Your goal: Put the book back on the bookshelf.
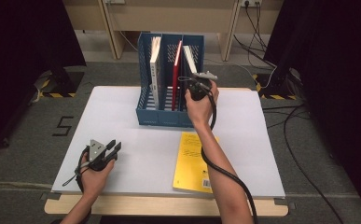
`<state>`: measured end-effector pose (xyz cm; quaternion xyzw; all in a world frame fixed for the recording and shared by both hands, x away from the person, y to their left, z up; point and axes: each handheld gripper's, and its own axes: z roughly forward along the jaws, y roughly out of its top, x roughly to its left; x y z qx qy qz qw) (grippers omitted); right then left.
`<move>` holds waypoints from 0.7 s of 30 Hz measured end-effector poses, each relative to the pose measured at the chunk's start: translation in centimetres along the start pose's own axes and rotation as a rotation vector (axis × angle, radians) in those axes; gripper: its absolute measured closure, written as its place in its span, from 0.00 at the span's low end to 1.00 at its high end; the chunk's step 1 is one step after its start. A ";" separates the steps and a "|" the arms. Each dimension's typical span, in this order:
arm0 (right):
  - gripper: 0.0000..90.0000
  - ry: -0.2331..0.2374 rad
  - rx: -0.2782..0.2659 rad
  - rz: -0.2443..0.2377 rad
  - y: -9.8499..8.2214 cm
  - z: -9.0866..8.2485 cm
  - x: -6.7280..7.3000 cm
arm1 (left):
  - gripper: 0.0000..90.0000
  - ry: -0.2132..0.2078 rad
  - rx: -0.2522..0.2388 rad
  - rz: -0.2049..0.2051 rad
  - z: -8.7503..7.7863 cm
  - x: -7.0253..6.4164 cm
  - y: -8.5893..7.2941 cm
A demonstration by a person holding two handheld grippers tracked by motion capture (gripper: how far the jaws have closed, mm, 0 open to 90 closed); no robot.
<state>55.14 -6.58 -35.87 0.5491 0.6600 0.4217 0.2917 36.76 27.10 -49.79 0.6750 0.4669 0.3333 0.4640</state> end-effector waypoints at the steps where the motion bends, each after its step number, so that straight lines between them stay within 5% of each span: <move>1: 0.82 -0.010 -0.004 -0.008 0.0 0.0 0.1 | 0.78 0.000 0.000 0.000 0.0 0.0 0.0; 21: 0.83 -0.038 -0.021 -0.045 1.1 2.5 1.3 | 0.78 -0.003 0.003 0.007 0.0 0.0 0.0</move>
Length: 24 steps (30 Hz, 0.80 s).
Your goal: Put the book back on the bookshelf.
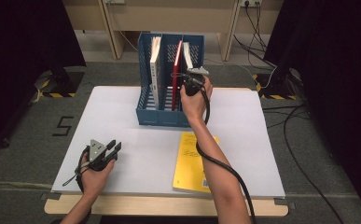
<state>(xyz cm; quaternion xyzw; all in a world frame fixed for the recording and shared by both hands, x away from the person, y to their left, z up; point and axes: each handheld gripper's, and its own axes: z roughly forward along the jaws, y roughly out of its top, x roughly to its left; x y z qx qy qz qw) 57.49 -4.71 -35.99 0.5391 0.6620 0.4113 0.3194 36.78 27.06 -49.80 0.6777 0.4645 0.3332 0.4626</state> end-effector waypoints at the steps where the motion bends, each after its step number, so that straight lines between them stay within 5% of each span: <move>1: 0.83 0.002 0.000 -0.004 0.1 0.1 0.0 | 0.78 0.000 0.000 0.001 0.0 0.0 0.0; 16: 0.77 0.041 -0.001 -0.030 0.2 0.7 0.2 | 0.77 -0.002 0.002 0.001 0.0 0.0 0.0; 24: 0.68 0.077 -0.009 -0.025 -0.4 -0.7 -0.1 | 0.77 0.001 0.006 0.010 0.0 -0.1 0.0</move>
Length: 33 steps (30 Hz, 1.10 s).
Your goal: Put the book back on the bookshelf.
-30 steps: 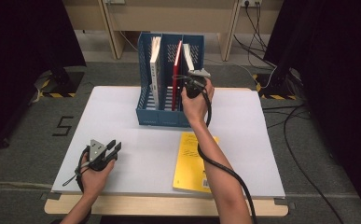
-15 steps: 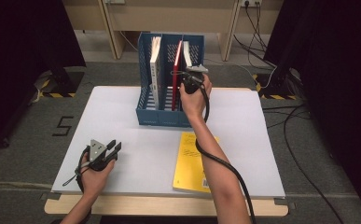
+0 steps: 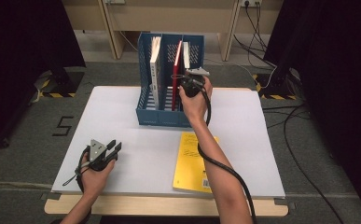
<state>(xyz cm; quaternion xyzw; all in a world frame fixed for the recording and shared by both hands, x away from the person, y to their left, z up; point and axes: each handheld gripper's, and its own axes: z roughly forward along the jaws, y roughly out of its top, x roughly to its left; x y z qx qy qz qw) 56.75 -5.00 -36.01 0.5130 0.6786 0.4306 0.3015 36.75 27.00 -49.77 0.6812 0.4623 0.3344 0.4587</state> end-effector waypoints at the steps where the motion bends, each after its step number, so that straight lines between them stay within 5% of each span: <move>1: 0.68 0.002 0.000 -0.001 -0.1 -0.2 0.0 | 0.76 -0.001 -0.003 0.001 0.0 0.0 0.0; 10: 0.63 0.067 -0.002 0.004 -0.6 -2.9 -0.3 | 0.72 0.000 0.001 -0.009 0.0 0.0 0.1; 17: 0.62 0.129 0.039 0.061 -1.3 -5.0 -1.3 | 0.64 -0.015 0.016 -0.012 0.3 -0.4 0.4; 33: 0.62 0.173 0.199 0.121 -5.5 -7.5 -4.6 | 0.54 -0.180 0.103 -0.003 2.4 -3.7 2.2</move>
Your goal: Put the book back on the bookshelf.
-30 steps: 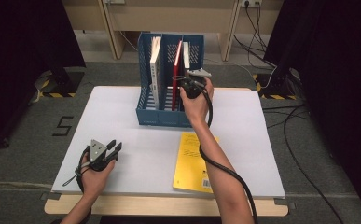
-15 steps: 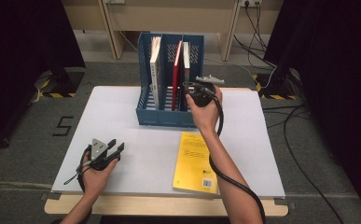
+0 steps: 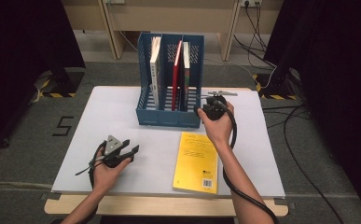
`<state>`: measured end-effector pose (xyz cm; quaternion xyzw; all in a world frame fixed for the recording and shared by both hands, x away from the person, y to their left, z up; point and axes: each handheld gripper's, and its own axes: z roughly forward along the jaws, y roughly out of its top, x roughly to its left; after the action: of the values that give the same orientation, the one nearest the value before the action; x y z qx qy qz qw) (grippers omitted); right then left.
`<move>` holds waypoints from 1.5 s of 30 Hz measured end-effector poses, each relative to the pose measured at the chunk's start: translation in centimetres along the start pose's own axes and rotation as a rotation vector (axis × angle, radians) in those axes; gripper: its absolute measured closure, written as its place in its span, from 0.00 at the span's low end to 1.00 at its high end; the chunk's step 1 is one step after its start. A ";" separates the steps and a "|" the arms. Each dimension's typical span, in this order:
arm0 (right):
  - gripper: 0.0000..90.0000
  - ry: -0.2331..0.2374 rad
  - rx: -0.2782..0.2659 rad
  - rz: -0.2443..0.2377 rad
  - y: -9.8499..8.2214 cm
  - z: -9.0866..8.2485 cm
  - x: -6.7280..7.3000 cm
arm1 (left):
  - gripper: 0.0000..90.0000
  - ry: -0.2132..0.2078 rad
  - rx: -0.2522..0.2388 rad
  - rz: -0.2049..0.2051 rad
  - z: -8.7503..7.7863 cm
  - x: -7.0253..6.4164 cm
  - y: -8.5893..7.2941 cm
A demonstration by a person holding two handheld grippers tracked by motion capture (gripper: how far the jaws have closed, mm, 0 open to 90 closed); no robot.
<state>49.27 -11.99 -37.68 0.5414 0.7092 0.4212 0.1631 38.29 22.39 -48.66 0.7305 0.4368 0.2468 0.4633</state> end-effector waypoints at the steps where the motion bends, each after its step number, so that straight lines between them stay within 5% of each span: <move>1: 0.62 -0.001 0.016 -0.009 -0.3 -0.1 -0.3 | 0.54 -0.017 0.004 -0.011 0.3 -0.4 0.2; 11: 0.62 -0.011 0.231 0.050 -3.8 -0.4 -3.2 | 0.58 -0.182 0.048 0.006 2.7 -4.3 2.0; 16: 0.62 -0.030 0.282 0.105 -5.3 -0.4 -5.1 | 0.61 -0.253 0.065 -0.010 3.6 -5.7 2.8; 20: 0.61 -0.021 0.325 0.157 -6.1 -0.2 -6.4 | 0.62 -0.283 0.082 -0.008 4.4 -6.6 3.2; 28: 0.56 0.027 0.370 0.138 -7.0 1.3 -8.3 | 0.62 -0.336 0.125 0.016 5.6 -8.6 3.1; 45: 0.52 0.088 0.444 0.115 -6.5 2.9 -8.8 | 0.58 -0.397 0.162 -0.021 7.2 -9.8 2.1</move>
<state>50.35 -19.10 -46.40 0.5848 0.7588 0.2865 -0.0152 39.74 10.16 -49.58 0.7949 0.3632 0.0575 0.4826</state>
